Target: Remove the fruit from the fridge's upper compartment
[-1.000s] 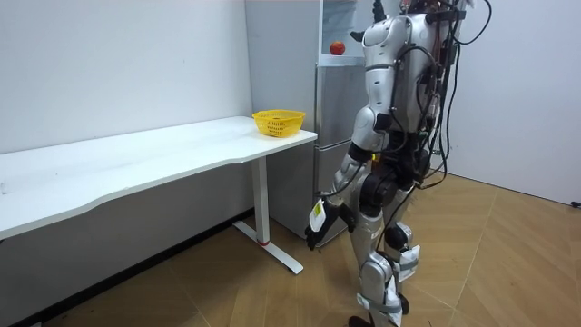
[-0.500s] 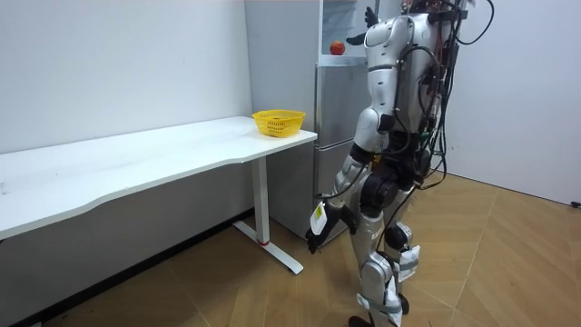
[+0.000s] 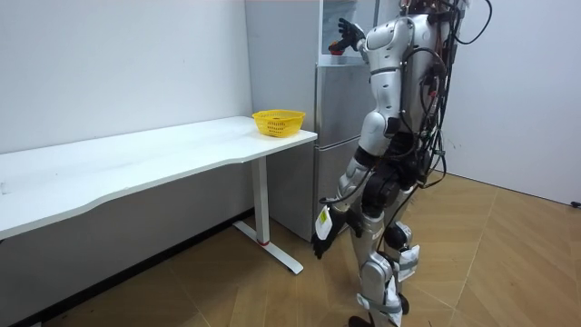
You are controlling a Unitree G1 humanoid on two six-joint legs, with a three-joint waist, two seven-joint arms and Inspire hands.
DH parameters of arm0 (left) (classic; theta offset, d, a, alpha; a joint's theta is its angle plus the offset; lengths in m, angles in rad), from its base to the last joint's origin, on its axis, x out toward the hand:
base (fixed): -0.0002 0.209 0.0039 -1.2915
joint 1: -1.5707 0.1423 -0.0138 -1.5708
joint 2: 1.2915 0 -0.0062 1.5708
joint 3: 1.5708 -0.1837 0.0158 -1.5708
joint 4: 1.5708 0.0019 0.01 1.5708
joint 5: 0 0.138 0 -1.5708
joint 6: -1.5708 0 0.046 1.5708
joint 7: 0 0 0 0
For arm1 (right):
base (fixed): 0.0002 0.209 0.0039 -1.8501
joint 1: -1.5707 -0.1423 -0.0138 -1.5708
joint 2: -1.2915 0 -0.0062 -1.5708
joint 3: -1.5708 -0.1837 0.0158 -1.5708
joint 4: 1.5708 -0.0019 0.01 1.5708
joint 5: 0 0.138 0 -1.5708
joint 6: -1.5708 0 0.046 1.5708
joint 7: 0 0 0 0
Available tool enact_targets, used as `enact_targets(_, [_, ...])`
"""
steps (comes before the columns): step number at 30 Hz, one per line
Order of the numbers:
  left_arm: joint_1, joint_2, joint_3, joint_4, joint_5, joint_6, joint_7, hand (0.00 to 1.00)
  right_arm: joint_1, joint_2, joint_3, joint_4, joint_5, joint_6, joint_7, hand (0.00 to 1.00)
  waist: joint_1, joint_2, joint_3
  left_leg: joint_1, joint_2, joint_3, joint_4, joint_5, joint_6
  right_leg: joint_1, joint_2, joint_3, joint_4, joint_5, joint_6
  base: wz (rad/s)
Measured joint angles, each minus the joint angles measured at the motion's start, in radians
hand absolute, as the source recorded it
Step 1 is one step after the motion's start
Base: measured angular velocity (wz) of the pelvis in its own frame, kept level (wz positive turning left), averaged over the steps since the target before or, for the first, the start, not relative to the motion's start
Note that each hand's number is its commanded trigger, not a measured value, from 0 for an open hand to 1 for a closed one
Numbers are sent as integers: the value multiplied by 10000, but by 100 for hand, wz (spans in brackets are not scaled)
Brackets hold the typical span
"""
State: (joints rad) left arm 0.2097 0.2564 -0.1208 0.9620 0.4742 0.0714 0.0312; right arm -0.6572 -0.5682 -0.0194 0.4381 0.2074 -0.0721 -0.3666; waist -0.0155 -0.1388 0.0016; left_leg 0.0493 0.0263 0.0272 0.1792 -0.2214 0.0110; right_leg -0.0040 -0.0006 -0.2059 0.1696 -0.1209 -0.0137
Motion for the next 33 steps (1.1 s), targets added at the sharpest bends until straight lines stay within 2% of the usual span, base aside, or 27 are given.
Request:
enact_targets(4, [66,-9,8,0,-2,163,43,0,-413,-24,7,723,-13,39,216,0,33,3,2,-33,-5,-32,32,0,0,16,-20,-124,-2,0,0,7])
enact_targets(9, [132,0,3,-99,-3,336,50,0,-753,-437,398,1458,5,106,429,0,113,2,1,-43,-22,-122,89,0,0,70,-50,-189,-2,0,0,1])
enact_targets(13, [109,1,2,-207,-4,328,68,0,-795,-643,493,1792,187,109,442,0,201,-1,0,-39,-35,-164,111,2,2,106,-75,-238,2,0,0,4])
enact_targets(21, [239,1,25,-217,-5,336,49,0,-795,-808,558,2057,292,232,638,0,225,-1,0,-33,-65,-248,191,25,11,203,-125,-439,16,0,0,5])
enact_targets(33, [203,-10,288,-219,-11,327,-44,0,-795,-920,562,2244,295,231,640,0,240,-12,-8,-26,-77,-307,197,25,10,233,-115,-444,13,0,0,1])
